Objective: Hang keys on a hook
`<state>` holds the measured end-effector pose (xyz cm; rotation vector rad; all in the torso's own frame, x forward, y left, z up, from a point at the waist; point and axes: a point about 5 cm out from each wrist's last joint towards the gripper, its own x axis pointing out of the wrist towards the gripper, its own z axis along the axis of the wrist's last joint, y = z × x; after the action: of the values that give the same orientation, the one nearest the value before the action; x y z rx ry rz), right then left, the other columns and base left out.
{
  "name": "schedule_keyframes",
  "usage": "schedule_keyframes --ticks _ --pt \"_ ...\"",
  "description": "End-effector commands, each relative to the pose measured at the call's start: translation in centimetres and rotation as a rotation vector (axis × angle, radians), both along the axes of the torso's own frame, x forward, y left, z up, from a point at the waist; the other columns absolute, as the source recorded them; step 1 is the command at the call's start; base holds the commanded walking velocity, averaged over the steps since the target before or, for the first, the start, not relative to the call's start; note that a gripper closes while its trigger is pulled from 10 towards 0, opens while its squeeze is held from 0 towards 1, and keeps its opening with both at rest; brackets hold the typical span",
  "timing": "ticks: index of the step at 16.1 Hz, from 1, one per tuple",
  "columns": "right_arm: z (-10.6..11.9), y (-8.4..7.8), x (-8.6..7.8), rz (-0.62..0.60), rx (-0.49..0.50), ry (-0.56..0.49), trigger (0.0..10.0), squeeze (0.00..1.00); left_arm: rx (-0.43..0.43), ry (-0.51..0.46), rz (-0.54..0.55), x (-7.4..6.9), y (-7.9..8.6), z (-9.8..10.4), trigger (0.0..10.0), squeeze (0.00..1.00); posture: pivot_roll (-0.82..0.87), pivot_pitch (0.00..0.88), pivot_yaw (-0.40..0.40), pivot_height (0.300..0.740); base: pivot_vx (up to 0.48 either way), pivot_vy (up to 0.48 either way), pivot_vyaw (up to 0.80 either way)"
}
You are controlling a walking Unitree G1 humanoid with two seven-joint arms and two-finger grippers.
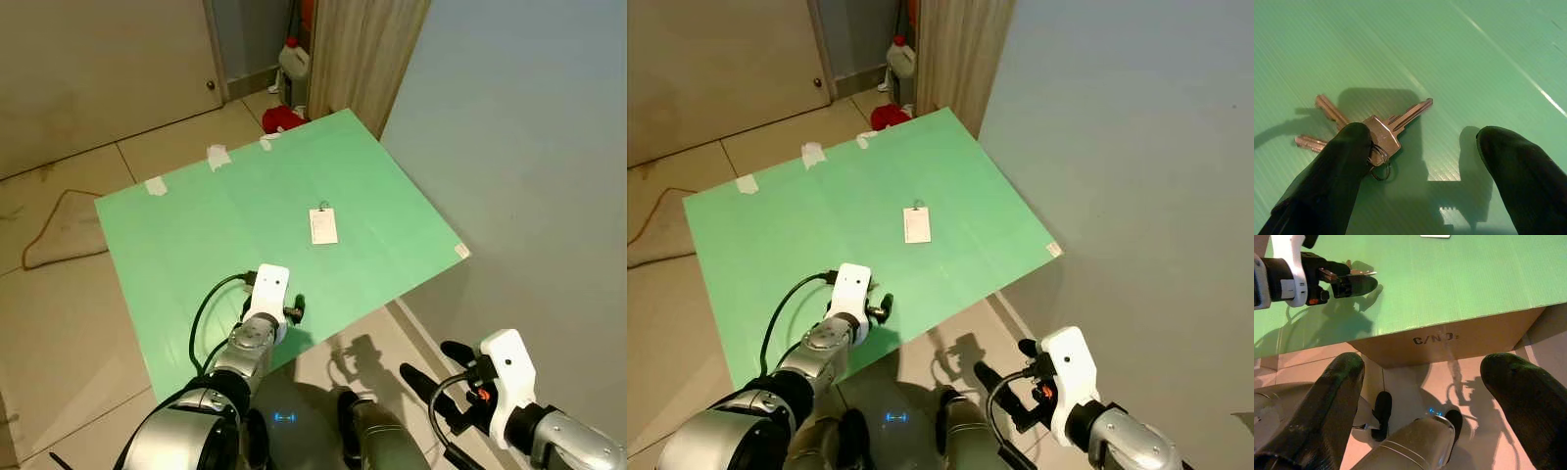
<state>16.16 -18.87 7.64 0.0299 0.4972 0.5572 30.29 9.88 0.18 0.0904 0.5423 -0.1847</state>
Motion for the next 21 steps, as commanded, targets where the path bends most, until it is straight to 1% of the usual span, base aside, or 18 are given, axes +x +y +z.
schedule_keyframes --ticks 1,3,7,10,11,13,17,19,21 --pt "0.0 0.0 -0.6 0.013 -0.006 0.018 10.0 0.0 0.002 0.052 0.001 -1.0 0.0 -1.0 10.0 0.0 -0.47 0.258 -0.056 0.74 0.0 0.0 0.0" --pt "-0.2 -0.1 -0.9 0.012 -0.008 0.029 10.0 0.0 0.02 0.07 0.016 -1.1 0.4 -1.3 10.0 0.0 -0.47 0.261 -0.054 0.74 0.0 0.0 0.0" --pt "-0.2 0.0 -1.0 0.014 -0.005 0.036 10.0 0.0 0.035 0.094 0.048 -1.4 1.0 -1.6 10.0 0.0 -0.47 0.271 -0.054 0.74 0.0 0.0 0.0" --pt "-0.3 0.1 -1.1 0.016 -0.004 0.04 10.0 0.0 0.049 0.087 0.059 -1.3 1.3 -1.5 10.0 0.0 -0.46 0.273 -0.053 0.74 0.0 0.0 0.0" --pt "-0.4 0.1 -1.0 0.016 -0.004 0.041 10.0 0.0 0.036 0.086 0.062 -1.2 1.3 -1.5 0.0 0.0 -0.46 0.274 -0.052 0.74 0.0 0.0 0.0" --pt "-0.4 0.3 -1.0 0.02 -0.001 0.042 10.0 0.0 0.008 0.099 0.066 -1.5 1.4 -1.8 0.0 0.0 -0.46 0.279 -0.057 0.74 0.0 0.0 0.0" --pt "-0.4 0.4 -1.1 0.023 -0.001 0.049 10.0 0.0 0.004 0.106 0.078 -1.8 1.5 -2.0 0.0 0.0 -0.46 0.29 -0.058 0.74 0.0 0.0 0.0" --pt "-0.5 0.4 -1.2 0.023 0.0 0.055 10.0 0.0 -0.011 0.101 0.072 -1.8 1.4 -2.0 0.0 0.0 -0.46 0.295 -0.058 0.74 0.0 0.0 0.0" --pt "-0.5 0.5 -1.2 0.023 0.003 0.058 10.0 0.0 -0.031 0.069 0.071 -1.5 1.2 -1.7 0.0 0.0 -0.46 0.296 -0.057 0.74 0.0 0.0 0.0"
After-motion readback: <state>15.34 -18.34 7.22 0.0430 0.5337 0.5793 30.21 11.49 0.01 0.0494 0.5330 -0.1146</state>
